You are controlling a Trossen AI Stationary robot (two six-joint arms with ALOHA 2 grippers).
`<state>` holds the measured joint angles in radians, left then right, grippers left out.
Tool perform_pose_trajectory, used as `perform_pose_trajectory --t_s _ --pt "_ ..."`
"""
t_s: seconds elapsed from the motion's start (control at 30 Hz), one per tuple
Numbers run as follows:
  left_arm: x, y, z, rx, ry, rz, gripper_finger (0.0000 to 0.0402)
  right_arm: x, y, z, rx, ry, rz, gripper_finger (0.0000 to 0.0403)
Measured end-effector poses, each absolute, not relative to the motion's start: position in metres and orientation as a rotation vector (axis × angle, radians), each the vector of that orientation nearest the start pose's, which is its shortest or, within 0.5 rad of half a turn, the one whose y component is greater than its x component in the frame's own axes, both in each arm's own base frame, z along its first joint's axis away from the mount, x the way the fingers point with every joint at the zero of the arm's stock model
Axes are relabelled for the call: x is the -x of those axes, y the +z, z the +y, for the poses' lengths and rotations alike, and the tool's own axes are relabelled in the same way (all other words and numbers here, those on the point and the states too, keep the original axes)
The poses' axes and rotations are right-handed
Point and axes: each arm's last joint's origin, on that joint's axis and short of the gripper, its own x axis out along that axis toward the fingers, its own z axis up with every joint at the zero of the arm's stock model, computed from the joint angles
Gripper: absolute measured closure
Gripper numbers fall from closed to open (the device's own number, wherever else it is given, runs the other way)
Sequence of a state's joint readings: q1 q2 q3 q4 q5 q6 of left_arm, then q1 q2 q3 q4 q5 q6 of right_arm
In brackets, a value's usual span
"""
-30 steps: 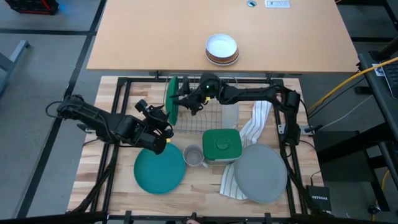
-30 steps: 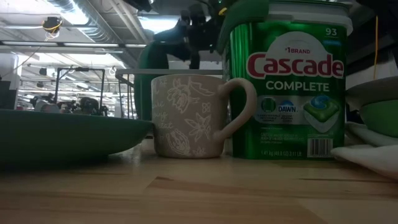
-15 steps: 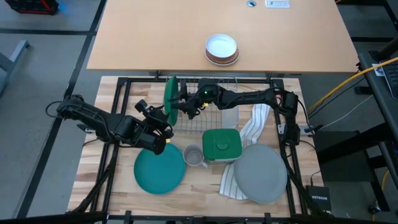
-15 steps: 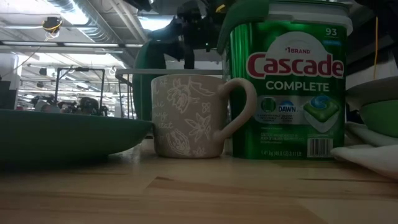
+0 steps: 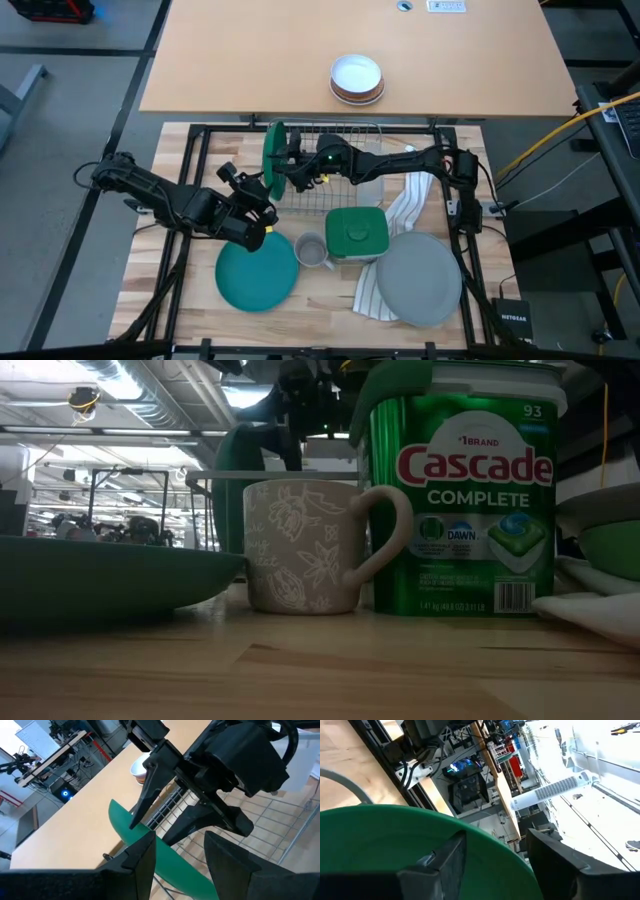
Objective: Sort dishes
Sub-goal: Put the green plate in the dish rack, then put the blue plate in the dish rack
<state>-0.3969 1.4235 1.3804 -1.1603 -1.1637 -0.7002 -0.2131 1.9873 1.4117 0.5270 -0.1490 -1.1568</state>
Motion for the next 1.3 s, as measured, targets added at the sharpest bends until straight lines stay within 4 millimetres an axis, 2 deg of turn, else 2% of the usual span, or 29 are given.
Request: perform_pose_trajectory --t_s 0.3,0.73,0.9,1.1,1.3 --pt "-0.246 0.34 -0.078 -0.24 0.888 0.572 0.0247 -0.45 0.261 -0.095 1.152 -0.05 0.082 0.0192" --pt "-0.239 0.34 -0.097 -0.242 0.817 0.55 0.0247 -0.448 0.264 -0.099 1.149 -0.184 0.183 0.0192" --pt "-0.233 0.341 -0.108 -0.187 0.775 0.531 0.0247 -0.449 0.26 -0.089 1.147 -0.217 0.261 0.0192" --pt "-0.22 0.342 -0.117 -0.105 0.726 0.534 0.0247 -0.449 0.257 -0.068 1.151 -0.227 0.372 0.0192" --pt "-0.205 0.341 -0.119 -0.093 0.741 0.554 0.0247 -0.429 0.285 -0.051 1.024 -0.224 0.422 0.0192"
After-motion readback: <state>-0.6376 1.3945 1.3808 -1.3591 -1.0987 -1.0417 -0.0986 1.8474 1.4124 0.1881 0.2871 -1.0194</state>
